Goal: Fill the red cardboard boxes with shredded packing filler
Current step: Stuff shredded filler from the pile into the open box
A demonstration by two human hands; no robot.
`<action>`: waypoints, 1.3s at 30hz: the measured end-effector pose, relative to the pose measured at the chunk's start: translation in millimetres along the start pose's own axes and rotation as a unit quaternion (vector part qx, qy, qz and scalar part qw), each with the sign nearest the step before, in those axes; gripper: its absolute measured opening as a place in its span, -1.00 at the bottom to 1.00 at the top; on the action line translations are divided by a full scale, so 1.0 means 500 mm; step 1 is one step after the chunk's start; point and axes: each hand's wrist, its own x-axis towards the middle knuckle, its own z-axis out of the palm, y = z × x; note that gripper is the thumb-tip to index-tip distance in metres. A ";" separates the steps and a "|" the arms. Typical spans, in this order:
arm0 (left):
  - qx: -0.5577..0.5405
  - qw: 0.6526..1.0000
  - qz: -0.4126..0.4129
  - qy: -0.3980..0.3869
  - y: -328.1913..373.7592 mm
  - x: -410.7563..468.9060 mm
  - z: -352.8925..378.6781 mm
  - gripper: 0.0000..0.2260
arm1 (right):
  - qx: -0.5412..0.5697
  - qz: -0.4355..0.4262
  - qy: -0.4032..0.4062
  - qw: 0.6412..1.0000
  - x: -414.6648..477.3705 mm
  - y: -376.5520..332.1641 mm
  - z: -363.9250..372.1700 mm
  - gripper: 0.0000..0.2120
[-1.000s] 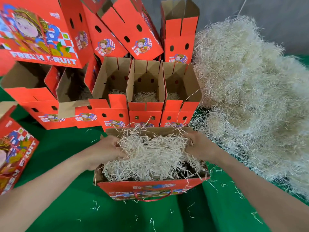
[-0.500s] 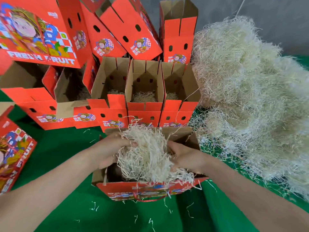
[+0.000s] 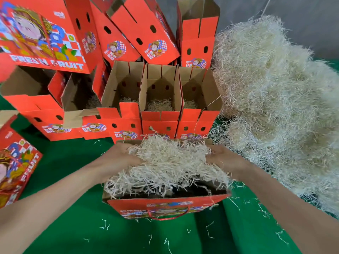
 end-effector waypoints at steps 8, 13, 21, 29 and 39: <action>0.107 0.992 0.037 -0.048 -0.001 -0.011 0.010 -0.21 | -0.123 -0.050 0.042 0.990 0.003 0.015 -0.019 -0.22; -0.129 0.967 -0.031 -0.217 0.020 -0.009 0.013 -0.02 | -0.195 -0.109 0.030 0.974 0.017 0.007 0.030 -0.55; -0.023 0.998 0.008 -0.053 0.006 0.028 0.104 -0.54 | 0.015 -0.016 -0.068 0.997 0.022 -0.002 0.088 -0.12; 0.103 0.975 0.141 0.138 -0.005 -0.001 0.051 -0.33 | -0.155 -0.072 0.028 0.985 0.012 0.022 0.037 -0.59; 0.084 0.982 0.163 0.034 -0.003 -0.010 0.047 -0.42 | -0.318 -0.095 -0.021 0.943 0.047 0.005 0.080 -0.75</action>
